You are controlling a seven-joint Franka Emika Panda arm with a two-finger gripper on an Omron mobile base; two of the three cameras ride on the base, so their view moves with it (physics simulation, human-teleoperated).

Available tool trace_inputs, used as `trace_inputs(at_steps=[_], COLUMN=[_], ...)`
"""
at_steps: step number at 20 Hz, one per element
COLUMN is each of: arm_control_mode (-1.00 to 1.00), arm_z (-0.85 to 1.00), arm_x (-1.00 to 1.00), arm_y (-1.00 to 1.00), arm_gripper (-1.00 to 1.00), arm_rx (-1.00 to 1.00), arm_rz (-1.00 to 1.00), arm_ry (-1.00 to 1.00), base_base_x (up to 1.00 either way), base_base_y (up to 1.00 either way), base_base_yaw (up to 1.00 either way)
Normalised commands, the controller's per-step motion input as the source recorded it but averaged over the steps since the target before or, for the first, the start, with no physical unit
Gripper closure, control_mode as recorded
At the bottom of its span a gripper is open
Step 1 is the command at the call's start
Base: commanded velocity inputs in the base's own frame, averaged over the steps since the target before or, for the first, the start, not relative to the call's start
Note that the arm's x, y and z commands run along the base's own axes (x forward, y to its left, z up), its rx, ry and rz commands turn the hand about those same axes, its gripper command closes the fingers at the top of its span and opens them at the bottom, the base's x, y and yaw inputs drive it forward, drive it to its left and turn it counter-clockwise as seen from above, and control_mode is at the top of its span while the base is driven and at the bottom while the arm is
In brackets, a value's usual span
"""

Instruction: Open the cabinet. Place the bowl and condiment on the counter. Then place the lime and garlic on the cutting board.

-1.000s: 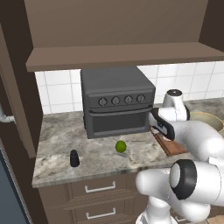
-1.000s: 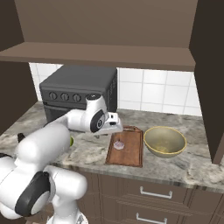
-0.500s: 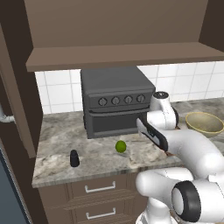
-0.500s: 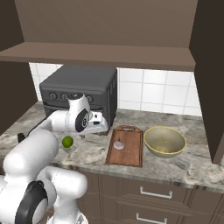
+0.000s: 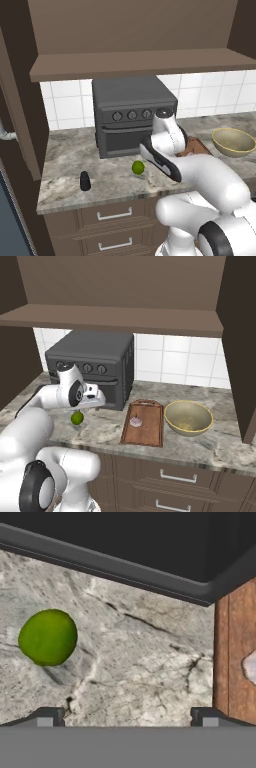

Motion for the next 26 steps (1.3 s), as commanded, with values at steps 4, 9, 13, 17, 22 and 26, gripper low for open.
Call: trace_inputs(at_steps=[4, 9, 13, 17, 22, 26], arm_control_mode=[-1.0, -1.0, -1.0, -1.0, -1.0, -1.0], arm_z=[0.0, 0.0, -0.01, 0.0, 0.0, -0.06], arm_x=[0.0, 0.0, 0.0, 0.0, 0.0, 0.0], arm_y=[0.53, 0.38, 0.02, -0.03, 0.06, 0.12], arm_gripper=[-1.0, -1.0, -1.0, -1.0, -1.0, -1.0], arm_rx=[0.01, 0.04, 0.12, 0.11, 0.04, 0.04], arm_rz=[0.0, 0.0, 0.0, 0.0, 0.0, 0.0], arm_ry=[0.0, -0.02, 0.0, 0.0, 0.0, 0.0], base_base_x=[0.0, 0.0, 0.0, 0.0, 0.0, 0.0], base_base_y=[0.0, 0.0, 0.0, 0.0, 0.0, 0.0], base_base_yaw=[0.0, 0.0, 0.0, 0.0, 0.0, 0.0])
